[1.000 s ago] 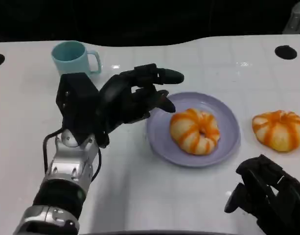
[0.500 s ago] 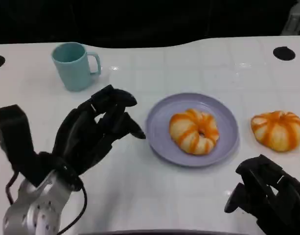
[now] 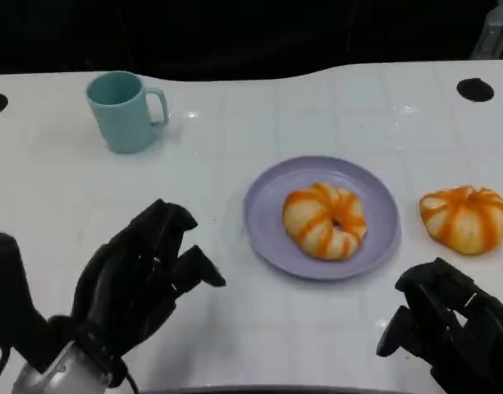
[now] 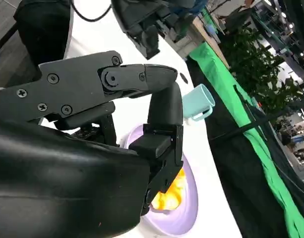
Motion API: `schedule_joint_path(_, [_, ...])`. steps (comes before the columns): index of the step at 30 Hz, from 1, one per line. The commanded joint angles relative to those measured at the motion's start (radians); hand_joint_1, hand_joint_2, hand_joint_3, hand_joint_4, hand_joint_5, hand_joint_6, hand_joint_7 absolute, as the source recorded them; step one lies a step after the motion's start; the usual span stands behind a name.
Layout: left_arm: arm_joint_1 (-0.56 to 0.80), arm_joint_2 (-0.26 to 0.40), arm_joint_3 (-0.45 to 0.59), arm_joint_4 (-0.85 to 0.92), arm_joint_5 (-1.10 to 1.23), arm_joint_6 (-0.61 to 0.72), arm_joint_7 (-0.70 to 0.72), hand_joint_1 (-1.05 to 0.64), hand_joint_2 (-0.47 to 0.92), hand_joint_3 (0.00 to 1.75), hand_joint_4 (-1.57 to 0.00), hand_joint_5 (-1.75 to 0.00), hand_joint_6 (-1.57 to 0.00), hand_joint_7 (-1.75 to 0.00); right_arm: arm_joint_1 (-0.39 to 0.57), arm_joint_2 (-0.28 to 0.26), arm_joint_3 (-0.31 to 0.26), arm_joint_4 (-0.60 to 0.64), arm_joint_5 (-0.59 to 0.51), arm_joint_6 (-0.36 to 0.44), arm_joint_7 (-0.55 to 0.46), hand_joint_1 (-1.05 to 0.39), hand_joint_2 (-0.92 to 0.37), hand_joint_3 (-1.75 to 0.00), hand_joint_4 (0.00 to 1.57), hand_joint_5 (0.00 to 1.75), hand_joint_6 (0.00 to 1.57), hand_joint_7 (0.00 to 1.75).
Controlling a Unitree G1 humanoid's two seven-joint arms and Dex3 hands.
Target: Grasp the bread from the table and place it into the plate.
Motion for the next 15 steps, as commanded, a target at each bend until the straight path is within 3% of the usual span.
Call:
schedule_joint_path(1, [0.052, -0.002, 0.009, -0.051, -0.045, 0.053, 0.040, -0.53, 0.92, 0.49, -0.68, -1.75, -0.43, -1.71, 0.001, -0.017, -0.009, -0.010, 0.003, -0.004, 0.002, -0.52, -0.92, -0.28, 0.53, 1.73, 0.49, 1.41])
schedule_joint_path(15, [0.102, 0.018, -0.016, -0.077, -0.028, 0.064, 0.049, -0.55, 0.92, 0.48, -0.71, -1.75, -0.46, -1.75, -0.003, -0.025, -0.011, -0.011, 0.003, -0.003, 0.001, -0.51, -0.92, -0.29, 0.53, 1.74, 0.48, 1.43])
